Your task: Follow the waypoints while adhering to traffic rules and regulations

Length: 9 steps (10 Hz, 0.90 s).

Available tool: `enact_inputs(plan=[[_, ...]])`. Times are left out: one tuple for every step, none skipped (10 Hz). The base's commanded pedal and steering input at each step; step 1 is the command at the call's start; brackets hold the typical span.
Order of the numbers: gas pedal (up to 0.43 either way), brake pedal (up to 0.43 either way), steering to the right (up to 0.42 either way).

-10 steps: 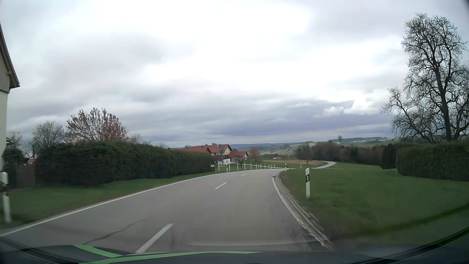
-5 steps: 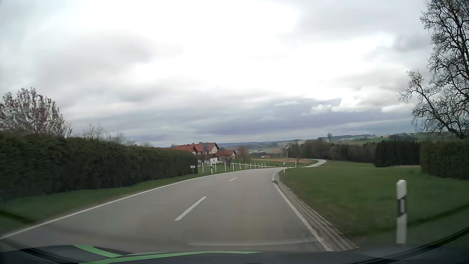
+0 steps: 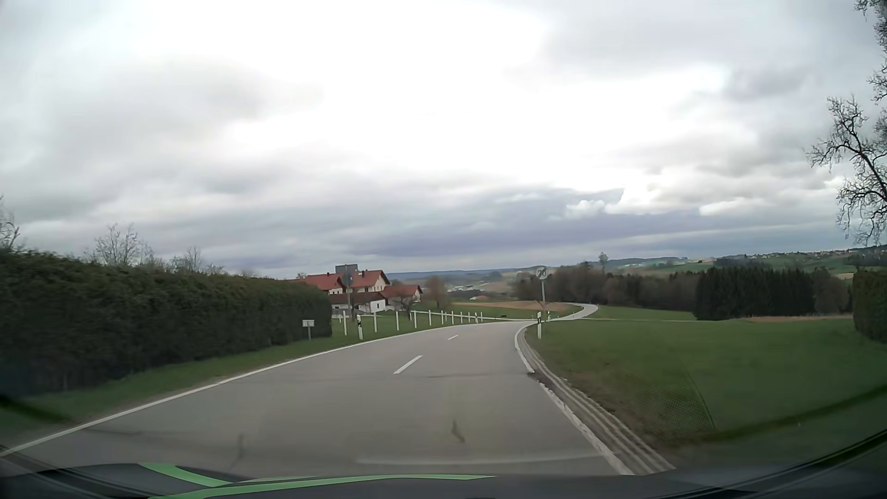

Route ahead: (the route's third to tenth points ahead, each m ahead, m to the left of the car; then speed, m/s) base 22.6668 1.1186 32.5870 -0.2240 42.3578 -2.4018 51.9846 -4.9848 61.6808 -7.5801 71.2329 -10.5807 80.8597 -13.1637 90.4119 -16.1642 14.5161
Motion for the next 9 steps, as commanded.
enact_inputs(plan=[[0.11,0.0,0.026],[0.11,0.0,0.026],[0.11,0.0,0.026],[0.11,0.0,0.027],[0.11,0.0,0.026],[0.11,0.0,0.026],[0.11,0.0,0.026],[0.11,0.0,0.026],[0.11,0.0,0.025]])
